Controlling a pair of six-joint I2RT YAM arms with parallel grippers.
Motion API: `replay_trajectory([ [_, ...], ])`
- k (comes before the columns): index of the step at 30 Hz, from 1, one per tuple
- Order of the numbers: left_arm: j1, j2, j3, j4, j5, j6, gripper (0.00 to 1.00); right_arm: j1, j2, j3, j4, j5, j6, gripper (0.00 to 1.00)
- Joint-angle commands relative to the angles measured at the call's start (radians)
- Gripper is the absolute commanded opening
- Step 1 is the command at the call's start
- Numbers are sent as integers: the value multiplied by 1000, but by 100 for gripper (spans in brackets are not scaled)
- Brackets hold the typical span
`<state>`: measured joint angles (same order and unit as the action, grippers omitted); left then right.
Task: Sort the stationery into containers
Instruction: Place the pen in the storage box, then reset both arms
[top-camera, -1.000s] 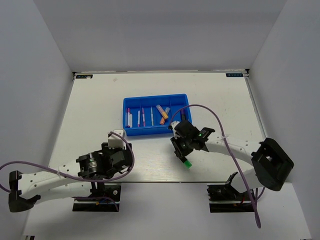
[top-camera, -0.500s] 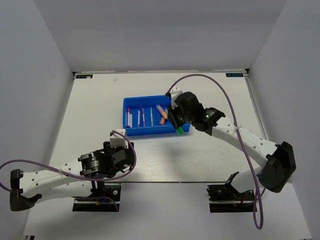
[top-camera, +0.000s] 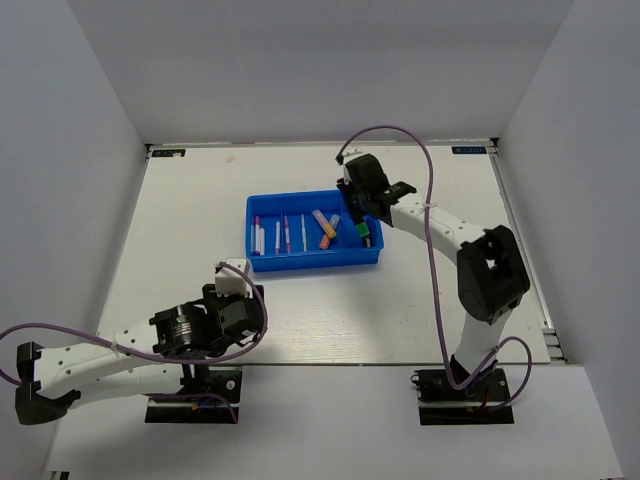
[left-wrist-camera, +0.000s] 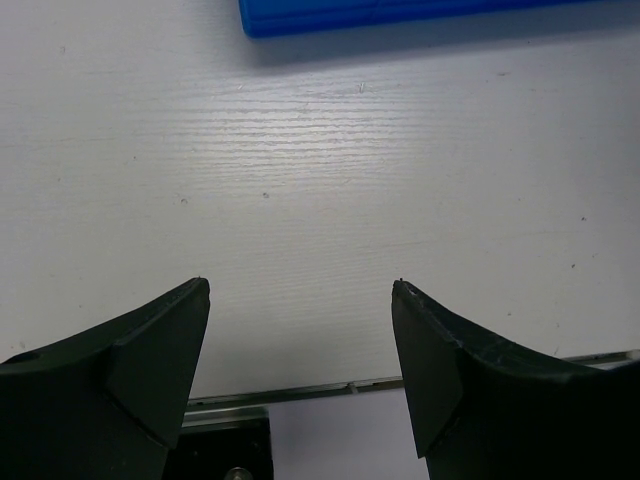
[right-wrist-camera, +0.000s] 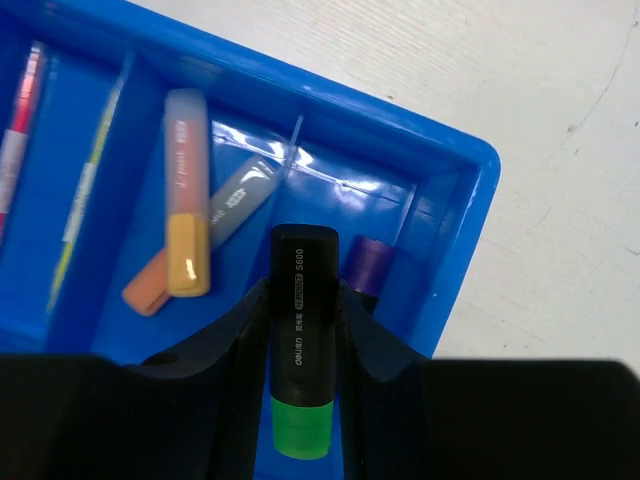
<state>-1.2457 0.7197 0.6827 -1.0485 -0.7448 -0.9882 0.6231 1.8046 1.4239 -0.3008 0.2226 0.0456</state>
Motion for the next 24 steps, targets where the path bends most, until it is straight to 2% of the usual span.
replay_trajectory([
  [1,-3,-12,3,-16,-31,-12,84,-36,7,23,42,-34,22,21],
  [3,-1,-12,6,-12,-33,-4,85,-45,10,18,29,-64,25,42],
  [4,-4,-11,9,-4,-34,3,87,-45,9,15,19,-71,23,57],
  [7,-3,-2,20,1,-44,11,91,-59,-7,12,-6,-114,22,68],
  [12,-3,33,44,16,-56,40,97,-68,-63,29,-82,-160,14,74],
  [13,18,47,55,22,-35,52,100,-66,-77,58,-112,-208,8,76],
  [14,37,63,60,48,-15,104,100,-75,-83,69,-197,-212,-4,85],
  [15,58,69,73,57,11,124,100,-76,-112,75,-224,-273,-6,87],
  [16,150,89,80,71,40,150,100,-79,-128,79,-247,-308,-10,88],
  [17,187,118,113,100,180,237,100,-82,-142,76,-303,-318,-35,90],
  [18,228,133,126,102,237,262,100,-85,-157,64,-322,-309,-38,90],
  [19,349,182,165,111,412,319,100,-83,-213,44,-354,-289,-39,90],
  [22,509,239,211,110,564,410,100,-86,-342,-40,-325,-188,-38,90],
  [24,554,260,250,119,619,462,100,-88,-425,-140,-299,-102,-77,90],
])
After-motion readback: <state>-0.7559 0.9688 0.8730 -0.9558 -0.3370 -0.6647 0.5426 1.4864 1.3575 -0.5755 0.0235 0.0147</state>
